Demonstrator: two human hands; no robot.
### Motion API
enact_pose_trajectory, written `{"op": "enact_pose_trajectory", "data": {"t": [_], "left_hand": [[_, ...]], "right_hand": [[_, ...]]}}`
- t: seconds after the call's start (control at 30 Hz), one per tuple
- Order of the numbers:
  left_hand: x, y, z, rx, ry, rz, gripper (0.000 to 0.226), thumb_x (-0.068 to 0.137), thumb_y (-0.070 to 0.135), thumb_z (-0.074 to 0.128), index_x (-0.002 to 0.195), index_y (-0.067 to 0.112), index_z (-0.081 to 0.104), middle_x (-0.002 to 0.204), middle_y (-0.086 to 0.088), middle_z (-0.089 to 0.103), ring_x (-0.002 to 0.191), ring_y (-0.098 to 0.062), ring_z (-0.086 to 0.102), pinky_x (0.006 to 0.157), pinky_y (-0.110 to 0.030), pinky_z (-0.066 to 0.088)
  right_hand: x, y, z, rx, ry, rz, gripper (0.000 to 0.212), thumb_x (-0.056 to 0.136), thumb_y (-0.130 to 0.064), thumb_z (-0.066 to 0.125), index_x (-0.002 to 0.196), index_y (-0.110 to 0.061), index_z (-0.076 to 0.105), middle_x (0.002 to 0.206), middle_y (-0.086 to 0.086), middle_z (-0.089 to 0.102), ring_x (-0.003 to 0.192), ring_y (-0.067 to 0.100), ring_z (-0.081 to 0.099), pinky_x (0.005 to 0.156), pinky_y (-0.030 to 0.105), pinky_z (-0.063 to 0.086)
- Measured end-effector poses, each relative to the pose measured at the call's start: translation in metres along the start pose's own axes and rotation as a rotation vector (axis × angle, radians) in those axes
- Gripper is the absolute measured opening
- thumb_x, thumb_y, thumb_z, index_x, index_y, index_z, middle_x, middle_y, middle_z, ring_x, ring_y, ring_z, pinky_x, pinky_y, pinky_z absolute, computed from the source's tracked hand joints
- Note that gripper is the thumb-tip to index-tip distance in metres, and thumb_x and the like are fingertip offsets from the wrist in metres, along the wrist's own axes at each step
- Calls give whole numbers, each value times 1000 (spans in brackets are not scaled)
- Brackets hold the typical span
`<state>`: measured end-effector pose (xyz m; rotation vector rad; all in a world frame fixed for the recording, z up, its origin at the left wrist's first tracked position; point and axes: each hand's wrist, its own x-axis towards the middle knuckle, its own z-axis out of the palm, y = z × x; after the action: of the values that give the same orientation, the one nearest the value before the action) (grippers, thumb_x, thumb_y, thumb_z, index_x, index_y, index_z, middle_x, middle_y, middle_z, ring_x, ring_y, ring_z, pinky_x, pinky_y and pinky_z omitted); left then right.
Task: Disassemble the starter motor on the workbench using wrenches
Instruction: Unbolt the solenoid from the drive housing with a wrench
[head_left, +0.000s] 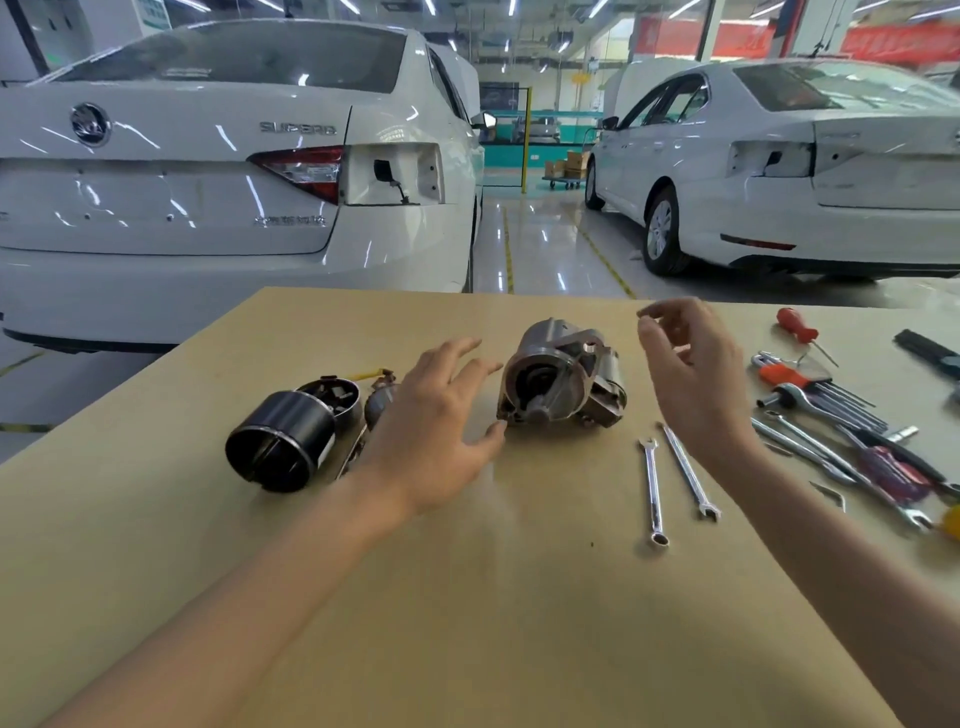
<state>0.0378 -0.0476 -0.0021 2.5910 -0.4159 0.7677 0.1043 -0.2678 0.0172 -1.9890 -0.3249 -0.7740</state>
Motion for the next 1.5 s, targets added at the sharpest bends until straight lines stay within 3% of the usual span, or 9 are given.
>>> {"op": "enact_pose_trajectory", "data": {"t": [0.17,0.33,0.53,0.8,1.07,1.17,1.3,1.43,1.5], "left_hand": [[17,10,15,-30,-23,-91,62,85,26,69,140,11,44,148,-8,35,138,-21,30,113,-23,19],[0,-30,-25,378,148,-341,65,77,36,70,129,2,49,124,-25,50,114,-42,46,97,-46,34],[-35,-89,-78,419,-293,-884,65,74,77,53,102,18,49,97,-7,60,92,-31,57,78,-36,48],[-69,-91,-59,-152,153,-750,43,80,50,69,107,23,49,99,-1,59,90,-22,52,63,-29,36],[-85,-97,-61,-209,35,-716,87,66,30,86,134,19,34,134,-1,55,112,-13,52,91,-29,36],[-75,-78,-58,-190,71,-630,113,63,30,88,151,22,18,153,4,34,122,4,33,102,-22,26],[-40,-26,-36,-155,203,-229,90,70,29,83,143,24,32,134,14,36,114,10,33,96,-1,21],[19,16,1,-294,-49,-49,98,69,39,83,147,24,27,135,13,32,126,2,30,101,3,14],[45,25,25,-268,-240,-42,109,64,45,85,150,28,20,145,5,29,135,-12,29,113,-16,24]], "right_hand": [[-7,27,1,17,-56,103,10,96,-18,50,98,-20,60,98,-1,59,79,-7,52,64,0,36],[-12,41,5,75,-70,168,11,96,-22,49,101,-21,59,99,0,62,86,8,56,66,18,41],[-11,44,7,139,-78,224,12,96,-24,49,100,-21,59,95,-1,64,94,21,61,81,39,49],[-14,53,6,156,-67,308,14,96,-26,49,100,-21,61,93,2,65,95,24,62,77,37,47],[-15,55,7,155,-114,292,12,93,-27,54,102,-26,62,98,-5,66,93,11,61,69,23,43],[-16,60,11,133,-238,288,28,89,-28,59,117,-27,60,116,-5,61,109,8,55,81,23,44],[-16,67,16,80,-386,272,42,84,-23,63,121,-42,55,131,-5,51,126,15,45,103,38,38],[-15,68,16,15,-476,212,70,73,-15,75,129,-47,46,138,1,45,128,20,44,108,39,36],[-15,72,17,-83,-501,126,77,71,-15,79,137,-37,45,140,5,43,128,21,44,104,25,33]]}}
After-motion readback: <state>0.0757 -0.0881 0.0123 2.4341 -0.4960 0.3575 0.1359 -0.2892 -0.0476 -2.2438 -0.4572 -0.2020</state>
